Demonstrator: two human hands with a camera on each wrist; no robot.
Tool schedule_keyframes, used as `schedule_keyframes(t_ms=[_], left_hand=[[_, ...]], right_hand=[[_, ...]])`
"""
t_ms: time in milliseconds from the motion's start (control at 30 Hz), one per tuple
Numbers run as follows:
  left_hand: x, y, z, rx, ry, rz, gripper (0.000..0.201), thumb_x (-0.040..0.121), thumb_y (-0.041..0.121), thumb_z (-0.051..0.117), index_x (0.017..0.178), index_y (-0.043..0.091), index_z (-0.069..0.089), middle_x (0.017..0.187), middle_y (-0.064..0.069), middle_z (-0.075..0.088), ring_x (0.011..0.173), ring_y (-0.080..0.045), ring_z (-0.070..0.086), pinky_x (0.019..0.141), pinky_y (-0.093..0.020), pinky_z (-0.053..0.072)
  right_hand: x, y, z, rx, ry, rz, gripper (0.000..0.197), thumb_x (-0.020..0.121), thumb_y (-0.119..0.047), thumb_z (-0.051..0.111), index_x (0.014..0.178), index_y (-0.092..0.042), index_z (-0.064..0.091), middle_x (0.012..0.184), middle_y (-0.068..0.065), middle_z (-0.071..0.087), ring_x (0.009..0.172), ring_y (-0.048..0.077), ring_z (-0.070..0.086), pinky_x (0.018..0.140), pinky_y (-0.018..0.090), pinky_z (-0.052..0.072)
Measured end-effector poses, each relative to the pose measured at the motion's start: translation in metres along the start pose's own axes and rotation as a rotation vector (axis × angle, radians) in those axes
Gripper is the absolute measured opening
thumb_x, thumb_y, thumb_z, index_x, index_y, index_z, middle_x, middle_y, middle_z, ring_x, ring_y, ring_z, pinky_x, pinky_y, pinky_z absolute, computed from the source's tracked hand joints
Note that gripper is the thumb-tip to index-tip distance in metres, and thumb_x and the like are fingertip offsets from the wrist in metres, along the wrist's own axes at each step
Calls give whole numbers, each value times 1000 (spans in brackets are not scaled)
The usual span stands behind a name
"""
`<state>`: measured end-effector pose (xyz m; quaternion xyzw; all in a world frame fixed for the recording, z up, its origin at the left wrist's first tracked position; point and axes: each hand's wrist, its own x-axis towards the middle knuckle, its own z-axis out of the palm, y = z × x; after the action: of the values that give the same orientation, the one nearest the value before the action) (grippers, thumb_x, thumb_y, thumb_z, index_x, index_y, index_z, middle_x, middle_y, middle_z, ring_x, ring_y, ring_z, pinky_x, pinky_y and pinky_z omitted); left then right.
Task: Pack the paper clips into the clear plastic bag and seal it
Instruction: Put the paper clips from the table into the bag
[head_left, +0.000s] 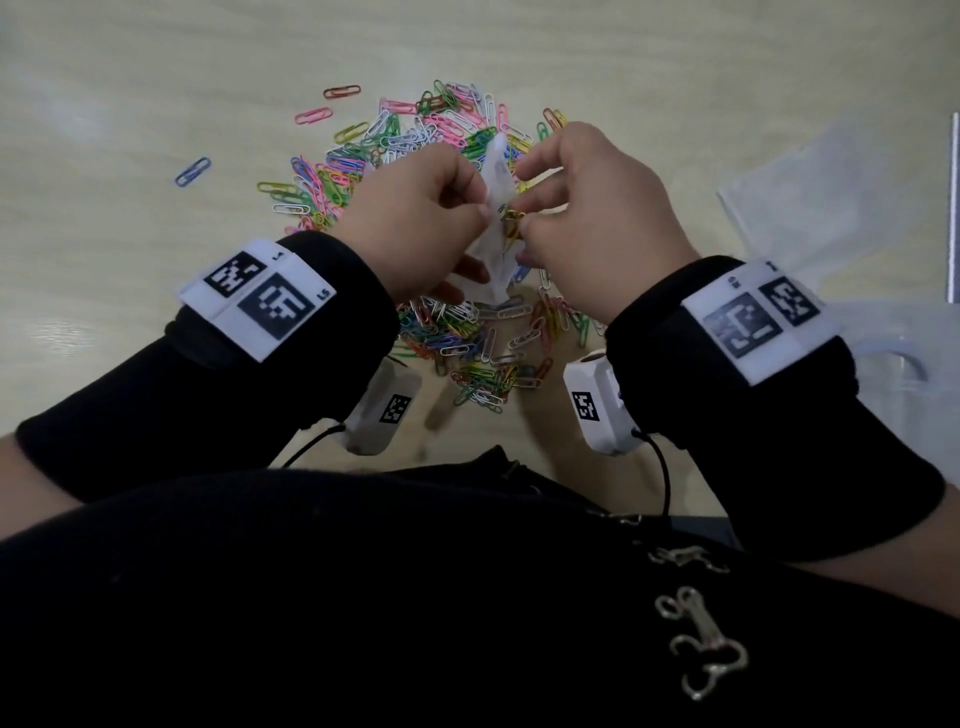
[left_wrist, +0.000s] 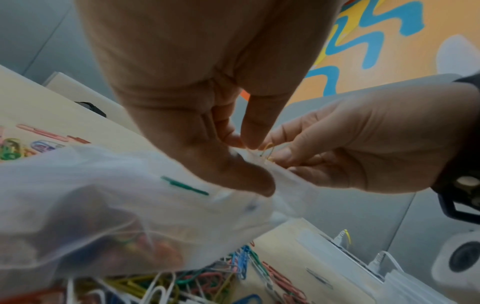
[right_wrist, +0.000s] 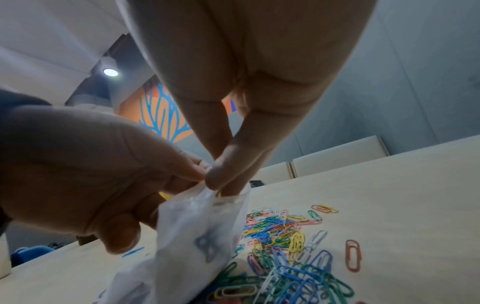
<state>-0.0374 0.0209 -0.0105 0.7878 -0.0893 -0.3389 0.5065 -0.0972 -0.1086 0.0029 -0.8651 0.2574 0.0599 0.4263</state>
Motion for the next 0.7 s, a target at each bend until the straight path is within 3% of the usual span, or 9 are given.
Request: schedule_keyframes(t_ms=[133,233,367,500,567,700], left_hand=[[-3,4,2,48,29,36,15,86,20,58,76,31,53,88,-6,58,72,-33,70,59,-50,59],[-6,7,3,57,57,58,7,75,31,56,71,37,55,86,-9,59,82,-39,65,68,-59,56],[-4,3,4,10,75,32,12,73,31,57,67,41,56,90,-20,60,75,-40,63,62,-61,56],[-1,-1,4,-46,61,1,20,83,17,58,71,31,55,77,-7,59,54,-26,62,58,-53,58],[2,-4,3,-91,92,-19,20,87,9,52,73,23,53,69,-6,56,44,-19,59,54,-44,57],[4,-6,-6,-105,259,-23,9,81,15,45,75,19,51,59,-4,49,40,-19,48,42,-27,42]], right_hand=[[-4,-1,3,-63,59,-107,23,78,-11,63,96,-22,55,88,-5,68,78,15,65,78,35,54],[-4,1,2,-16,109,-145,14,79,-14,60,89,-23,59,83,-3,69,79,14,67,79,37,54],[-2,3,-1,80,150,-146,21,74,-10,58,82,-29,53,87,-4,65,76,15,70,76,38,56],[4,8,-1,117,194,-131,21,76,-13,59,77,-33,51,88,-2,63,73,18,67,75,37,56],[14,15,-2,32,191,-109,13,81,-15,54,87,-26,59,93,-1,62,78,17,62,82,36,52],[41,28,-1,-271,104,-81,29,92,-18,47,120,-20,56,129,6,49,111,20,54,96,25,37]])
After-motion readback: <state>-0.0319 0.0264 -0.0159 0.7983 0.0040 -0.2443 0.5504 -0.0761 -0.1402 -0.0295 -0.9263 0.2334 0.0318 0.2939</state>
